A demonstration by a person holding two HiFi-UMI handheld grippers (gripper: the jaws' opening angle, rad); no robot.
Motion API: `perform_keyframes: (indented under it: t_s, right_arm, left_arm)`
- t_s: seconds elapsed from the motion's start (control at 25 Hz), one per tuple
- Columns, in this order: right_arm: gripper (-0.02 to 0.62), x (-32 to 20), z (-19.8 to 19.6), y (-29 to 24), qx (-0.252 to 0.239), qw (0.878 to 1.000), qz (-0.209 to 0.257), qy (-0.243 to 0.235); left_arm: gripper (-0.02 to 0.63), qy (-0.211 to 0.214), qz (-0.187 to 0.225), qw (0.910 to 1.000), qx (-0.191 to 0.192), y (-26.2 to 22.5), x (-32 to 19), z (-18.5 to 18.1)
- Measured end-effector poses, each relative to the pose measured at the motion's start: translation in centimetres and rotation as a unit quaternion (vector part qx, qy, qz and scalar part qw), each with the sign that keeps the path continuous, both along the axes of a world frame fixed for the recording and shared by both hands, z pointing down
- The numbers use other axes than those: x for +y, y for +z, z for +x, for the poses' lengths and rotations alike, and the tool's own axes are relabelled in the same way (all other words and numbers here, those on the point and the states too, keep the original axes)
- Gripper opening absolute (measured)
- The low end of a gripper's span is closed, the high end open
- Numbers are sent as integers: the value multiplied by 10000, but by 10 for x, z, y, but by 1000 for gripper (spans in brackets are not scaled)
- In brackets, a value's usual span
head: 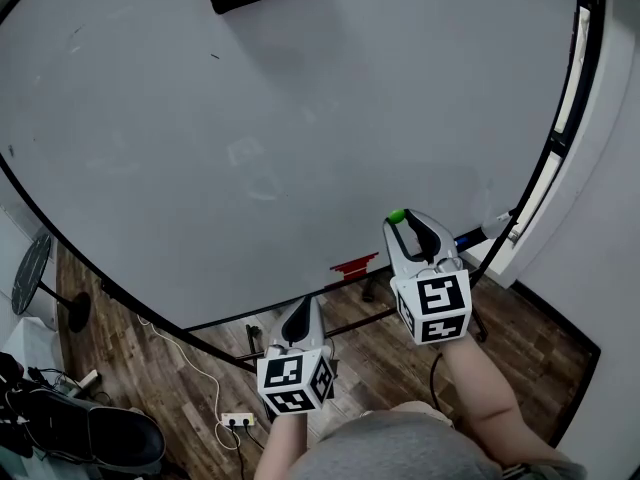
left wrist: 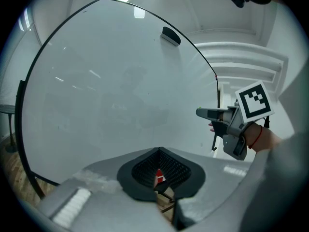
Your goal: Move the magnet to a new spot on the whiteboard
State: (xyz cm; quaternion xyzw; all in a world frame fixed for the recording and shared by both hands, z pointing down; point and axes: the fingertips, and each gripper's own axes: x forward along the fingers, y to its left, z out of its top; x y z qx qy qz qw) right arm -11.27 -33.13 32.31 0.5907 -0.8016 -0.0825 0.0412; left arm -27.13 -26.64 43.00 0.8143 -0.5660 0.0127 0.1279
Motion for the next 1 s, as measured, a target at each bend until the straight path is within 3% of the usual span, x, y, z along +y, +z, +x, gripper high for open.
perform_keyframes:
  t_s: [0.64,1.0]
  right_arm:
    - [123,33,33,20,-270,9992,-100,271]
    - [123,16,93,27,-442,9982,-192,364]
  left_arm:
    - [5,296,-104,9995,-87,2,8,28]
    - [5,266,-194,9992,-207,5,-8,74]
